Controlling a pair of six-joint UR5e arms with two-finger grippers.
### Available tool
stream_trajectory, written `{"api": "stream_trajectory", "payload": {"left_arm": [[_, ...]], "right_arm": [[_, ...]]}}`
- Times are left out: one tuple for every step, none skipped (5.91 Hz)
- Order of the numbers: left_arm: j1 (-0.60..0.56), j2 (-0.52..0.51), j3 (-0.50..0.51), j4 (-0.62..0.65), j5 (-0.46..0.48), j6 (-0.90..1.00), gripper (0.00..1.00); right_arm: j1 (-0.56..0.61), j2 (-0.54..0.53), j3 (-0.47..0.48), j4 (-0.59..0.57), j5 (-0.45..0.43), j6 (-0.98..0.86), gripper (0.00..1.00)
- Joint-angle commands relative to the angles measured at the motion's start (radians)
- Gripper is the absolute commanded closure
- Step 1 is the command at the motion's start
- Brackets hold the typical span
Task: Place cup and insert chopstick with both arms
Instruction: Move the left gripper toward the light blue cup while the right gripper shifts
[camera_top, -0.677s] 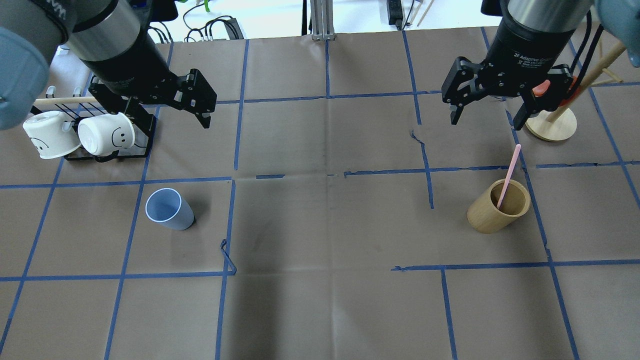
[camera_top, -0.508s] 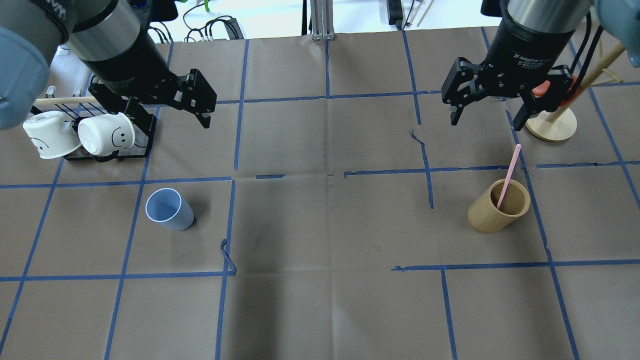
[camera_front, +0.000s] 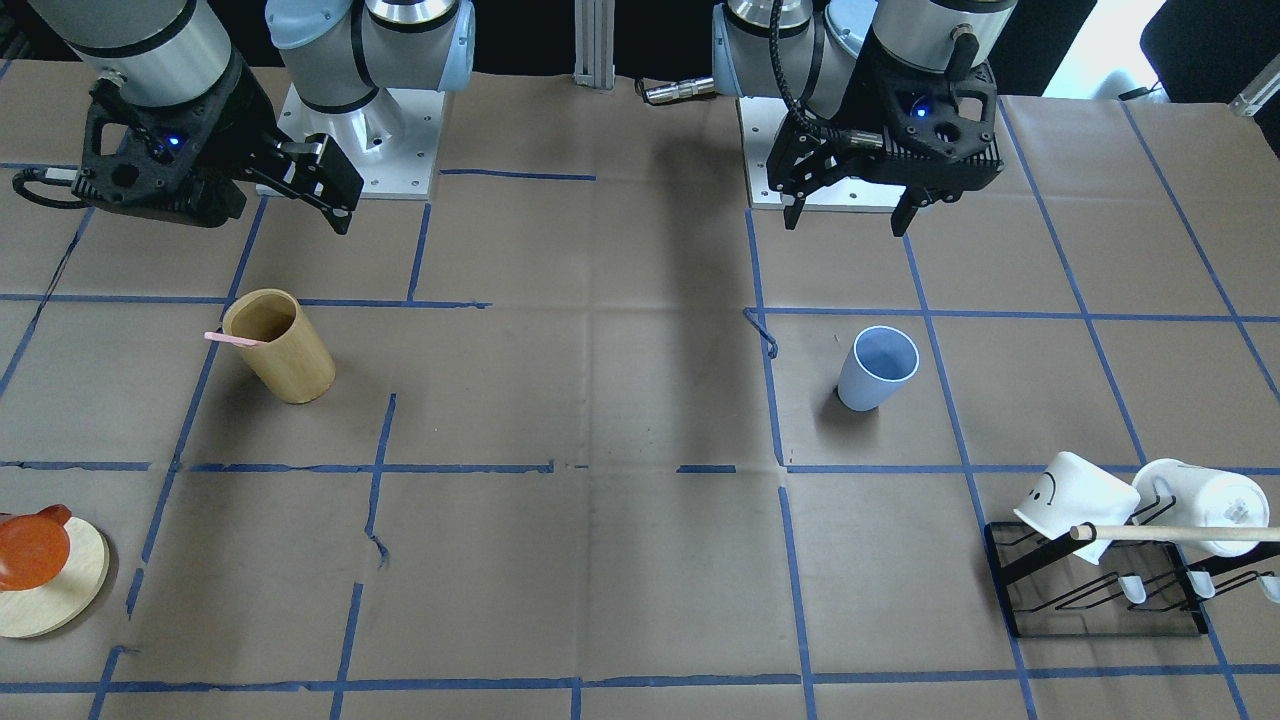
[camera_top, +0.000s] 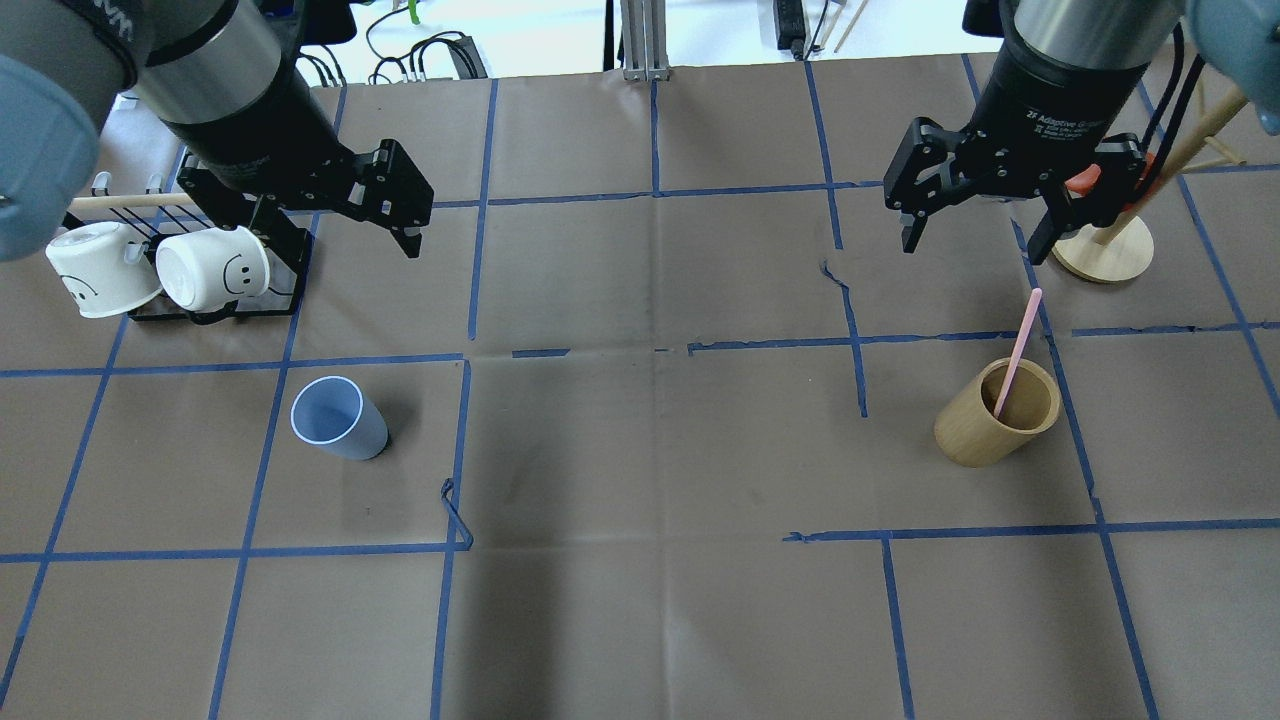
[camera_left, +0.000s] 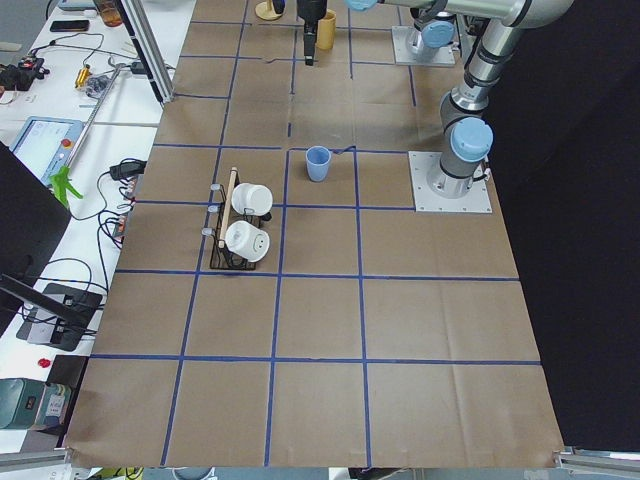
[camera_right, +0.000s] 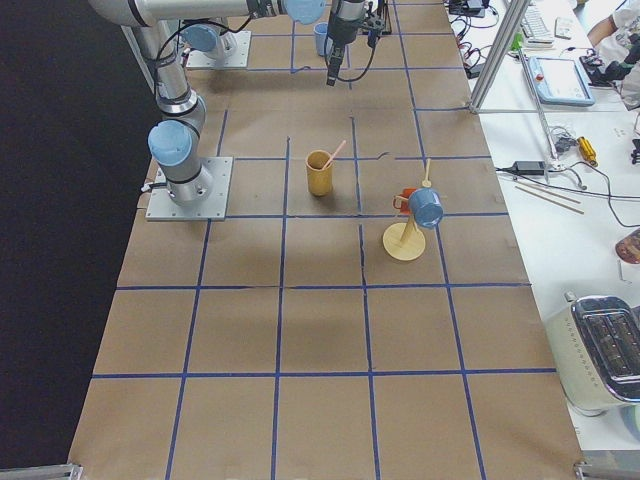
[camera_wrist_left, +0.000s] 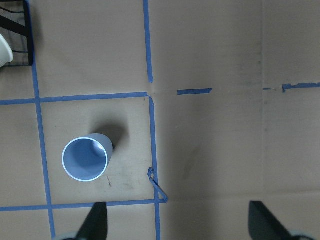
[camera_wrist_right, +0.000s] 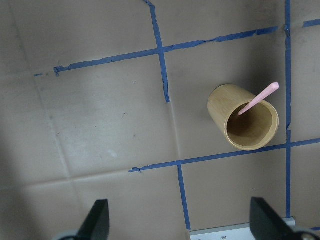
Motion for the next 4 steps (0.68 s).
{"api": "stream_trajectory", "payload": {"left_arm": [[0.003, -0.013, -0.008, 0.003, -0.001, 0.000, 0.01], [0.035, -0.019, -0.030, -0.003, -0.001, 0.000, 0.01], [0.089, -0.021, -0.094, 0.005, -0.001, 0.084, 0.01], [0.114, -0.018, -0.164, 0.100, 0.001, 0.107, 0.01]], "right_arm": [[-0.017, 0.004, 0.003, -0.004, -0.002, -0.027, 0.00], [-0.066, 0.004, 0.005, -0.003, -0.006, -0.116, 0.00], [-0.181, -0.002, 0.011, 0.000, -0.009, -0.241, 0.00], [-0.277, -0.004, 0.040, -0.004, -0.053, -0.382, 0.00]]}}
